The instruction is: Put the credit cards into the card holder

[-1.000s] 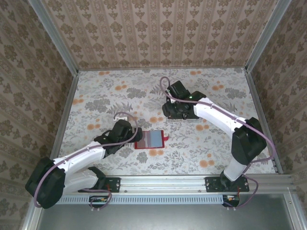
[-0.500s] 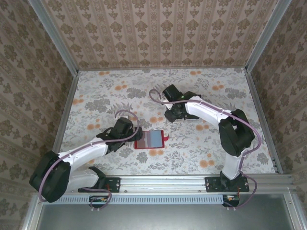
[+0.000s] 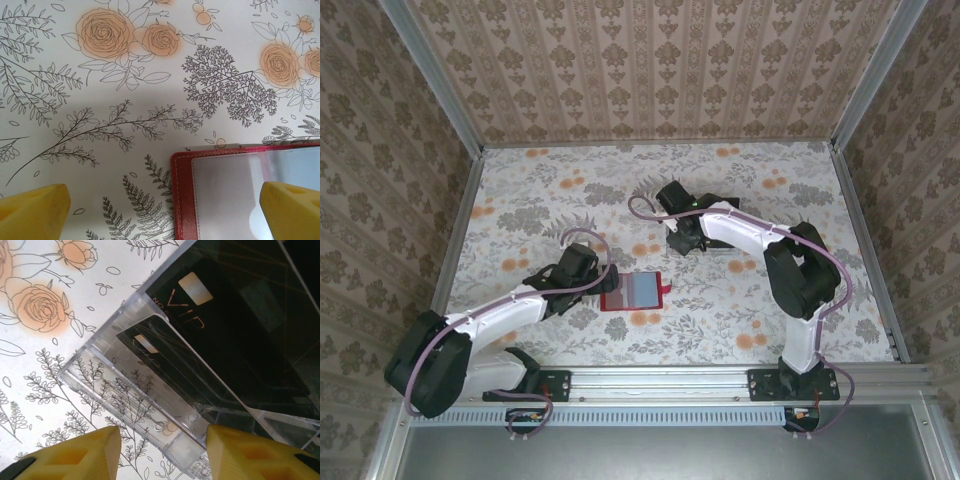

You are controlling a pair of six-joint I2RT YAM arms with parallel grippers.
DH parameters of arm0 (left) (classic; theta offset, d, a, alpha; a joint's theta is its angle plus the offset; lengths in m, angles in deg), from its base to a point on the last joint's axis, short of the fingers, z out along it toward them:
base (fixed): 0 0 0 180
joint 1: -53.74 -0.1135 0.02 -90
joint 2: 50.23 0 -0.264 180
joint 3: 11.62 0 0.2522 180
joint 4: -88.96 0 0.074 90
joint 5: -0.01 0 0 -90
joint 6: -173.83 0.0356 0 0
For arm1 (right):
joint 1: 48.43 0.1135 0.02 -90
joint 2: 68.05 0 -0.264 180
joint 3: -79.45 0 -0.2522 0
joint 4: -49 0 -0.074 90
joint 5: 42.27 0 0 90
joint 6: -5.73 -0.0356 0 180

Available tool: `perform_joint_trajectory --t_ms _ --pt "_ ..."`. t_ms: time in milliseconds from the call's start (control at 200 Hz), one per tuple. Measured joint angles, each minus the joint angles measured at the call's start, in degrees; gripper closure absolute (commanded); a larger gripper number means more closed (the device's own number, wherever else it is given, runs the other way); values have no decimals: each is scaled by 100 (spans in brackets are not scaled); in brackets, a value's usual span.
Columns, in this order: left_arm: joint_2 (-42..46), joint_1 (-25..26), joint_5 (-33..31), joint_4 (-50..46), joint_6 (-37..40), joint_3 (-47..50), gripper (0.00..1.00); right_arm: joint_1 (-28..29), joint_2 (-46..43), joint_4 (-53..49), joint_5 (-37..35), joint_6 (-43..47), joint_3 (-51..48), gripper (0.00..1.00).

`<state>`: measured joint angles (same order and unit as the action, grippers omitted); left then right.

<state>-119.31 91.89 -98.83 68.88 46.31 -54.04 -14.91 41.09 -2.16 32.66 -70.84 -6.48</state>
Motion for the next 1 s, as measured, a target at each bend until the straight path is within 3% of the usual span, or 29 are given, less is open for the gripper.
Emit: perform_joint_trajectory --t_ms 535,1000 --pt "-35 0 31 81 -13 0 0 90 142 -15 -153 136 0 84" --pt "-28 0 76 81 -42 0 0 295 315 -125 -166 -168 291 86"
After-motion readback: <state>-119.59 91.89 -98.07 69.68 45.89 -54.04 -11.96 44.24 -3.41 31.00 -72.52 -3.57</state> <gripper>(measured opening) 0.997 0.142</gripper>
